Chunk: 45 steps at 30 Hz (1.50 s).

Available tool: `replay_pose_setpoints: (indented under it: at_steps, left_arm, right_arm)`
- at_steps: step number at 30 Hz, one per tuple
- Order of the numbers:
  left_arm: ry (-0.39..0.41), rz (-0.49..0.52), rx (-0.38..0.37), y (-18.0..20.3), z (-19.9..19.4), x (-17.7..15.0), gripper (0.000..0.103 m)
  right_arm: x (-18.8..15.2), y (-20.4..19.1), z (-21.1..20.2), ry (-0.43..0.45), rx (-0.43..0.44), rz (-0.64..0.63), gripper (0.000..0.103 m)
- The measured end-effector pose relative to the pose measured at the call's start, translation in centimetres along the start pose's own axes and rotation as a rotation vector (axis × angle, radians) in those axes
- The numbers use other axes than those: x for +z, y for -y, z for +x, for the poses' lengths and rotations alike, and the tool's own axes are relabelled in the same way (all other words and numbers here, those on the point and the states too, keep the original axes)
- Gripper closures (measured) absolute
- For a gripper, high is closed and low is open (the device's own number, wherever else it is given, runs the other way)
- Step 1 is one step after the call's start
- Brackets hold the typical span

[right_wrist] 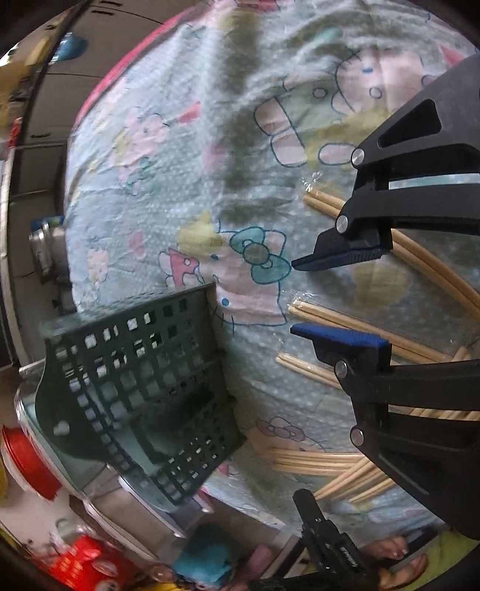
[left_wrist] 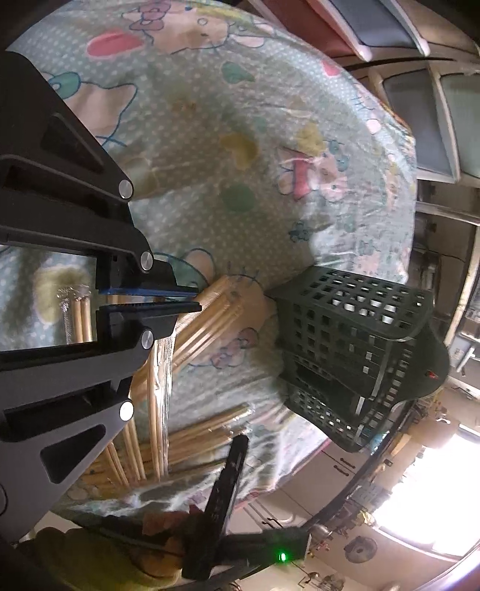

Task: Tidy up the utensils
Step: 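Lower the left tool onto a wrapped chopstick and close it while the right tool grasps another, then lift the held chopsticks with both tools and carry them over the green caddy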

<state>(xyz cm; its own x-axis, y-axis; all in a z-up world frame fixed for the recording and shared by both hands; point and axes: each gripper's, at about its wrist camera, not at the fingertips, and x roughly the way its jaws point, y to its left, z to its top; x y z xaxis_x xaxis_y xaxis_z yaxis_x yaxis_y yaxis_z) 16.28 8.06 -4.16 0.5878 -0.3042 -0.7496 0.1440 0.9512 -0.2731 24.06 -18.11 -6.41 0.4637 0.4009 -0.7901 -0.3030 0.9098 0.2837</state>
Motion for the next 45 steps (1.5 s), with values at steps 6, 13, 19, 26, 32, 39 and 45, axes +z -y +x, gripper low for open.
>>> replay_pose_setpoints:
  at_steps: [6, 13, 19, 26, 32, 39, 45]
  left_arm:
    - [0.044, 0.016, 0.015, 0.6, -0.7, 1.3, 0.103]
    - [0.088, 0.027, 0.028, 1.6, -1.5, 2.6, 0.103]
    - [0.144, 0.042, 0.019, 3.1, -2.8, 3.9, 0.103]
    - [0.214, 0.054, -0.002, 4.7, -4.6, 6.0, 0.103]
    - [0.274, 0.072, -0.017, 6.3, -6.4, 7.8, 0.103]
    - [0.342, 0.104, -0.035, 7.9, -8.6, 9.7, 0.103]
    - [0.384, 0.136, -0.034, 9.3, -10.1, 10.9, 0.103]
  right_arm:
    - [0.9, 0.5, 0.9, -0.023, 0.039, 0.029, 0.084]
    - [1.4, 0.8, 0.2, 0.014, 0.067, 0.038, 0.095]
    - [1.7, 1.2, -2.4, 0.097, 0.087, 0.044, 0.096]
    - [2.0, 0.6, -6.7, 0.227, 0.065, -0.005, 0.096]
    - [2.4, 0.1, -9.5, 0.319, 0.038, -0.034, 0.096]
    - [2.7, -0.4, -12.4, 0.415, 0.02, -0.059, 0.096]
    - [3.1, -1.2, -14.8, 0.5, -0.012, -0.097, 0.097]
